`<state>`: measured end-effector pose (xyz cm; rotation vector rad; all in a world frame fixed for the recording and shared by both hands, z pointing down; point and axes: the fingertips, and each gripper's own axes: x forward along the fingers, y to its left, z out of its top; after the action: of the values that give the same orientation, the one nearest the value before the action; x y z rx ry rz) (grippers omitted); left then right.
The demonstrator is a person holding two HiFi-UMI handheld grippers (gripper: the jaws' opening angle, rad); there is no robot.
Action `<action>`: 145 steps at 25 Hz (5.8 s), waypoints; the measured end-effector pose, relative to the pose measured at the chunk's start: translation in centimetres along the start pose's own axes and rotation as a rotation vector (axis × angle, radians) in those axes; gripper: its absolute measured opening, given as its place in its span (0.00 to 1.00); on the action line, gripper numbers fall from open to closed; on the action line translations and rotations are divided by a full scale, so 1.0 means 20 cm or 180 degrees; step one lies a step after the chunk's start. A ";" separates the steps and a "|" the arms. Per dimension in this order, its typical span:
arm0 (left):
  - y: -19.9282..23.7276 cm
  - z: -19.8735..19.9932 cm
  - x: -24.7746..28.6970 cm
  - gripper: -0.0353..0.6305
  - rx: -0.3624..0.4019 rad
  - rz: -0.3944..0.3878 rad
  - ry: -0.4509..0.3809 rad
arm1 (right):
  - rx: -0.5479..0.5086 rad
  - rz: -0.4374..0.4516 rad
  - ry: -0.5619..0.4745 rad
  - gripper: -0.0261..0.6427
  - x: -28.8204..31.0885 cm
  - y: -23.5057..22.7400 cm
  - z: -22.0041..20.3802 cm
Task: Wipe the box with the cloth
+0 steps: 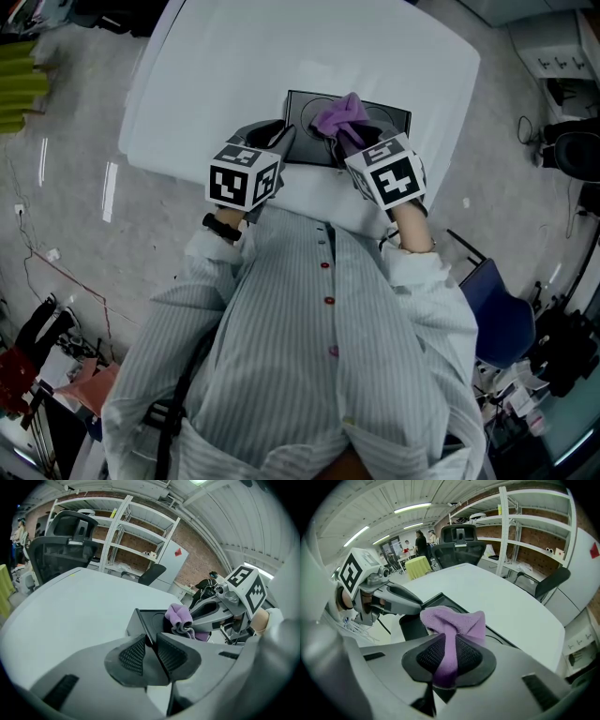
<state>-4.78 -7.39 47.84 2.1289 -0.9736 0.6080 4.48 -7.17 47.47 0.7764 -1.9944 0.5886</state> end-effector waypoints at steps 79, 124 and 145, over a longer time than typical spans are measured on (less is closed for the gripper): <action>0.03 -0.02 0.01 0.16 -0.0012 0.0071 -0.0095 | 0.0016 0.0486 -0.0065 0.14 0.06 0.27 -0.01; 0.00 0.00 0.01 0.16 0.0019 0.0091 -0.0024 | 0.0545 -0.0152 0.0052 0.14 -0.26 -0.16 -0.41; -0.17 0.32 -0.20 0.15 -0.0024 -0.0128 -0.0670 | 0.0712 0.0047 -0.0976 0.14 -0.59 -0.14 -0.09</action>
<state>-3.80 -8.80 39.83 2.2330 -1.0406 0.3647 12.35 -4.55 38.49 1.0401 -2.2387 0.7467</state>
